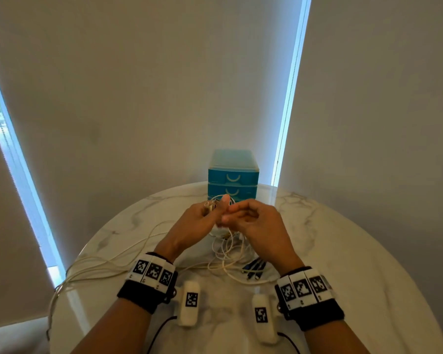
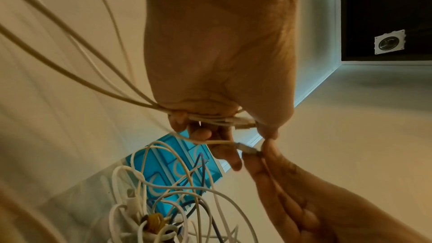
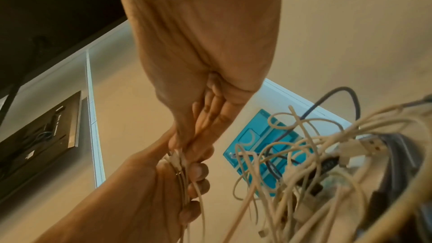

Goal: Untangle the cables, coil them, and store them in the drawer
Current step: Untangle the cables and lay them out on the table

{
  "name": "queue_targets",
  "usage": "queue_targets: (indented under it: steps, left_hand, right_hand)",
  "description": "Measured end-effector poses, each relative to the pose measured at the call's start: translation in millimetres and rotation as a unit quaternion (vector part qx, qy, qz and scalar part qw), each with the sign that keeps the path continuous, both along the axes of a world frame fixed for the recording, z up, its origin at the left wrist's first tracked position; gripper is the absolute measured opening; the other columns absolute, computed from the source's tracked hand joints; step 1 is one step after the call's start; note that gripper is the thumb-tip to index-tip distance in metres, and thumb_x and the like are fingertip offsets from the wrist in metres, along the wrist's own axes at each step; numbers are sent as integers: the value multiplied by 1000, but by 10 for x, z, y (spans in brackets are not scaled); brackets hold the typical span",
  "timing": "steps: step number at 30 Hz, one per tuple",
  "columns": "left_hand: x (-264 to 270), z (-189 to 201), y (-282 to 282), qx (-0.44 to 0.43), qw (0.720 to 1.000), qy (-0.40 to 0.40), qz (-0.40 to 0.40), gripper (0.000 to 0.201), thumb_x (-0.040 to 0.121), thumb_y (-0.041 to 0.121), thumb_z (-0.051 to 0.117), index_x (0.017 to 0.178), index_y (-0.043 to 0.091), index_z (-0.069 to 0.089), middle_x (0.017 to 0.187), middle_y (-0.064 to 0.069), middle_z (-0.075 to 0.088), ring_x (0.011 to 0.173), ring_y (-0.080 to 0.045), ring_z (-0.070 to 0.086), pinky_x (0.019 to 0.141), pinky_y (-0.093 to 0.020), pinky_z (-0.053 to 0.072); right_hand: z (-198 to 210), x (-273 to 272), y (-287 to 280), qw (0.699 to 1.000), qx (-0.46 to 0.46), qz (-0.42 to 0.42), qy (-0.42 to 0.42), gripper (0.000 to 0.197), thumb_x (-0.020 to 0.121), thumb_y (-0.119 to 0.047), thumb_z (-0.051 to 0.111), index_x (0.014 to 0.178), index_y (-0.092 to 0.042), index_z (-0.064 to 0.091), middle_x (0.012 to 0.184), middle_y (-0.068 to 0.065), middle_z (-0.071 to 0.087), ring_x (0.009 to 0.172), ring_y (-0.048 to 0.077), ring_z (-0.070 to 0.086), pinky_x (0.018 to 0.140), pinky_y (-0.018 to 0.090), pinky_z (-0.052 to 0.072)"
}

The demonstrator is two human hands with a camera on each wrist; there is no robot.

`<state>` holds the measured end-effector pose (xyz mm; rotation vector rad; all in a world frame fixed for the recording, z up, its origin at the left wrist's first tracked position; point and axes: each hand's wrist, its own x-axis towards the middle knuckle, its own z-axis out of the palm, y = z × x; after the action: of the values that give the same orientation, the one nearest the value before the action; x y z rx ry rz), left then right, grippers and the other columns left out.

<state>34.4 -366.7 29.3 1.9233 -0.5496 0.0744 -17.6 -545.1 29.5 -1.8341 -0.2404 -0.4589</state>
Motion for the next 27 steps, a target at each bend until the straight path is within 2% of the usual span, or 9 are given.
queue_targets:
  steps: [3, 7, 11, 12, 14, 16, 18, 23, 27]
  left_hand:
    - [-33, 0, -48, 54, 999, -5, -6, 74, 101, 79, 31, 67, 23, 65, 69, 2, 64, 64, -3, 53, 76, -31, 46]
    - [18, 4, 14, 27, 996, -21, 82, 78, 88, 97, 32, 80, 25, 60, 73, 2, 56, 69, -9, 49, 70, -36, 40]
    - [-12, 92, 119, -165, 976, -5, 141, 64, 94, 79, 56, 56, 27, 47, 58, 7, 41, 61, -12, 36, 66, -36, 33]
    - [3, 95, 144, -205, 968, 2, 148, 60, 92, 74, 64, 59, 27, 46, 60, 4, 41, 63, -13, 36, 66, -36, 33]
    - [48, 70, 175, -245, 957, 13, 154, 58, 88, 66, 76, 68, 21, 48, 63, -1, 41, 65, -16, 38, 65, -34, 35]
    - [103, 17, 180, -264, 951, 38, 154, 56, 88, 58, 82, 64, 24, 44, 60, 3, 39, 63, -14, 39, 65, -34, 39]
    - [152, -23, 177, -264, 950, 63, 157, 53, 90, 54, 81, 64, 27, 45, 59, 7, 38, 62, -13, 38, 63, -33, 40]
    - [211, -89, 177, -225, 961, 75, 140, 49, 92, 57, 77, 67, 26, 50, 59, 3, 39, 55, -12, 35, 51, -28, 33]
    - [178, -80, 187, -179, 976, 93, 85, 53, 94, 60, 74, 59, 27, 52, 58, 1, 38, 52, -15, 31, 50, -29, 28]
  right_hand:
    - [-32, 47, 11, 994, 84, -52, -34, 25, 87, -24, 89, 104, -12, 75, 95, 0, 81, 89, 14, 80, 82, 31, 66]
    - [-46, 44, -13, 984, 174, -38, 12, 24, 97, -25, 79, 110, -6, 72, 99, 8, 81, 88, 21, 81, 84, 38, 67]
    - [35, -65, -99, 992, -35, 61, 108, 19, 97, -31, 78, 106, -15, 76, 93, 0, 82, 67, 16, 74, 60, 25, 58]
    - [45, -82, -116, 987, -76, 79, 117, 18, 94, -32, 82, 105, -18, 77, 95, -3, 82, 67, 15, 74, 59, 22, 57]
    - [61, -95, -181, 977, -153, 99, 115, 26, 85, -34, 90, 107, -27, 79, 102, -12, 79, 82, 10, 76, 73, 23, 61]
    - [65, -110, -269, 956, -236, 112, 131, 36, 79, -34, 95, 110, -38, 78, 110, -19, 76, 92, 2, 72, 83, 22, 58]
    - [46, -124, -350, 932, -302, 119, 163, 40, 78, -27, 95, 111, -42, 78, 111, -19, 75, 96, 1, 70, 84, 17, 56]
    - [-28, -82, -481, 895, -404, 14, 189, 43, 75, -17, 94, 110, -38, 78, 103, -21, 67, 92, 0, 63, 71, 12, 46]
    - [-121, 33, -594, 894, -406, -58, 179, 37, 77, -17, 94, 95, -45, 79, 98, -17, 69, 86, -2, 62, 66, 12, 43]
